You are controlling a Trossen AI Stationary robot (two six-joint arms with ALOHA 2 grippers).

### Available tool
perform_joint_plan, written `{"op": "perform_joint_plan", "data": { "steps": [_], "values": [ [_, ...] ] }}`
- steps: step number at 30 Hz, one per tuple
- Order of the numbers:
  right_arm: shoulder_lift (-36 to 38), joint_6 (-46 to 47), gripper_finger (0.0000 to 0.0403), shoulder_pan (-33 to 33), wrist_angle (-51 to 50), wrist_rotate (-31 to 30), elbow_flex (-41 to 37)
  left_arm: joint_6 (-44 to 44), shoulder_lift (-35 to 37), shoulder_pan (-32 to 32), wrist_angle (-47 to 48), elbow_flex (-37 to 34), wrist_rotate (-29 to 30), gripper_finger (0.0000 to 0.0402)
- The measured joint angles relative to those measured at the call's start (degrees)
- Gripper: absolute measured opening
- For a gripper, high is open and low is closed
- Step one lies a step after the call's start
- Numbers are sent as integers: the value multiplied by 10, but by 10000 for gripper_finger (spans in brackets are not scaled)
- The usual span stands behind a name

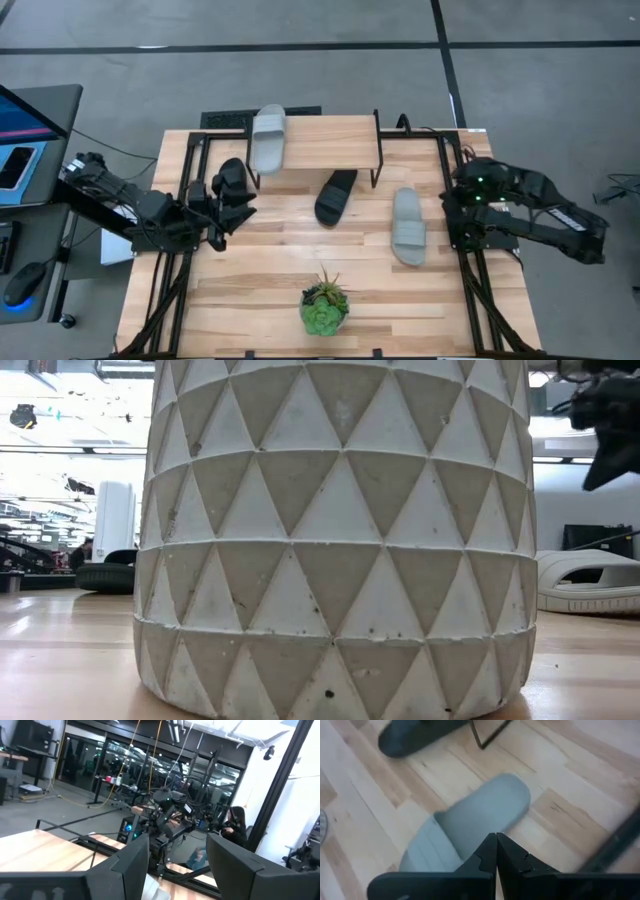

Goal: Pick and place slides into the shelf
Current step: Put the gray slide on the shelf

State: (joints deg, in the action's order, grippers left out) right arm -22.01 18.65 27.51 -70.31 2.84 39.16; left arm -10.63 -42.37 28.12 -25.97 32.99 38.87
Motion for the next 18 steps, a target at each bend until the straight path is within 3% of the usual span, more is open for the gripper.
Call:
{"op": "perform_joint_plan", "data": {
  "steps": [5, 13, 18],
  "values": [
    [-45, -7, 13, 0, 33, 2, -7, 13, 0, 0, -6, 0, 0, 185],
    [-176, -18, 81, -1, 45, 9, -7, 25, 0, 0, -5, 0, 11, 185],
    [-271, -83, 105, 0, 53, 33, -4, 25, 0, -1, -3, 0, 14, 185]
  ]
}}
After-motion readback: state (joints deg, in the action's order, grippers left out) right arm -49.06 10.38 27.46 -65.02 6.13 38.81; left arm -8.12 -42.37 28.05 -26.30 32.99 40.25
